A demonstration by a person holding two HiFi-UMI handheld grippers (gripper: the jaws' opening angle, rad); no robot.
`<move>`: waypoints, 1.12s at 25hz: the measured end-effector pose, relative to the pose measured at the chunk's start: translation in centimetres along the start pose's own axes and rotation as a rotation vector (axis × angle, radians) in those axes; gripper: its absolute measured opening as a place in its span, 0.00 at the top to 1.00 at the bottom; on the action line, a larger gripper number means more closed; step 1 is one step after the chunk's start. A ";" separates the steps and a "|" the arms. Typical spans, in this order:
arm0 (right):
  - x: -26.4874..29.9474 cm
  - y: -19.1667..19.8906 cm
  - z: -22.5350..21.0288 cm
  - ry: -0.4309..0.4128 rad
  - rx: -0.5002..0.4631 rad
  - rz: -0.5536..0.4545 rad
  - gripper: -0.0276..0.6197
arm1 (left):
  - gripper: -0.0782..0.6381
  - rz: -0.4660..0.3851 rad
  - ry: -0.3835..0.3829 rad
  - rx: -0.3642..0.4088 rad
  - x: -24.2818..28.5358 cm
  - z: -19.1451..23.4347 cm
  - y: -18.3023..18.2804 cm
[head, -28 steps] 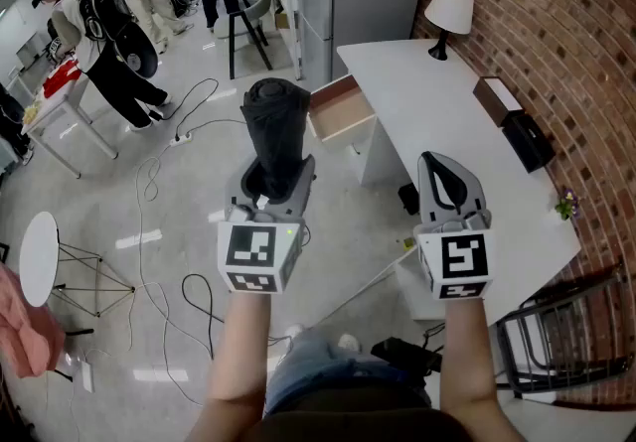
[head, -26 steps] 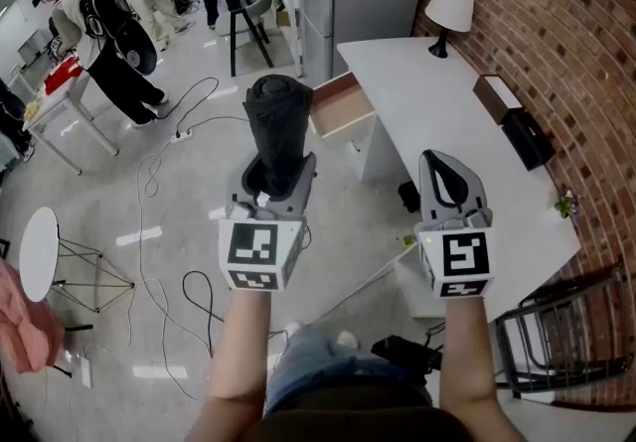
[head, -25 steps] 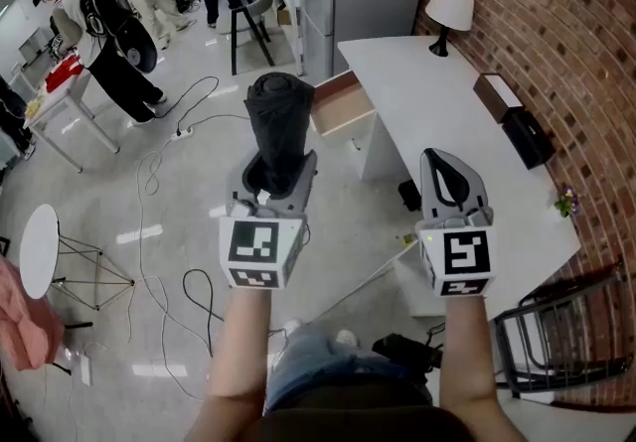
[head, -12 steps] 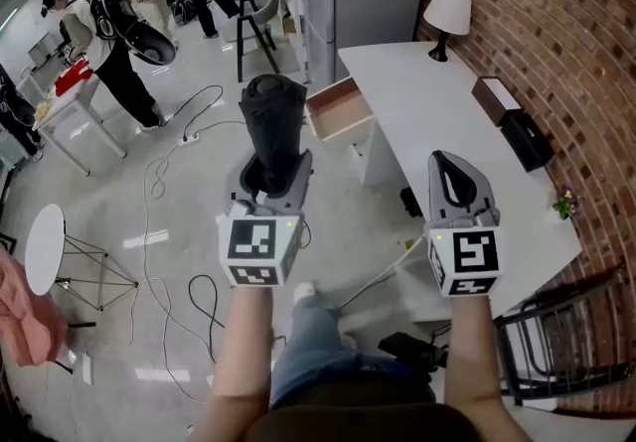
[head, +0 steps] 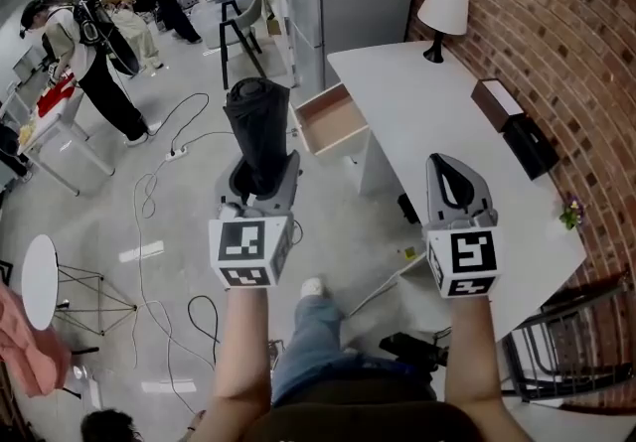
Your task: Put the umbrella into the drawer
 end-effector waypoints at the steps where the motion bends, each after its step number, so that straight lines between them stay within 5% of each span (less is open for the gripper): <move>1: 1.2 0.1 -0.1 0.004 0.000 0.006 0.96 | 0.55 0.001 0.006 -0.003 1.2 0.6 0.3; 17: 21.3 -0.7 -0.4 0.059 0.031 0.095 0.96 | 0.55 0.036 0.106 -0.037 20.5 12.0 3.8; 28: 25.7 0.1 0.6 0.099 0.030 0.160 0.96 | 0.55 0.048 0.176 -0.069 25.2 14.6 6.1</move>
Point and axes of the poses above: the fingertips, and each gripper's own axes: x forward along the fingers, z to its left, y out of its underside, the point moved 8 cm from there along -x, backward along the fingers, and after that the axes turned 3 degrees about -y, right-handed, at the moved point
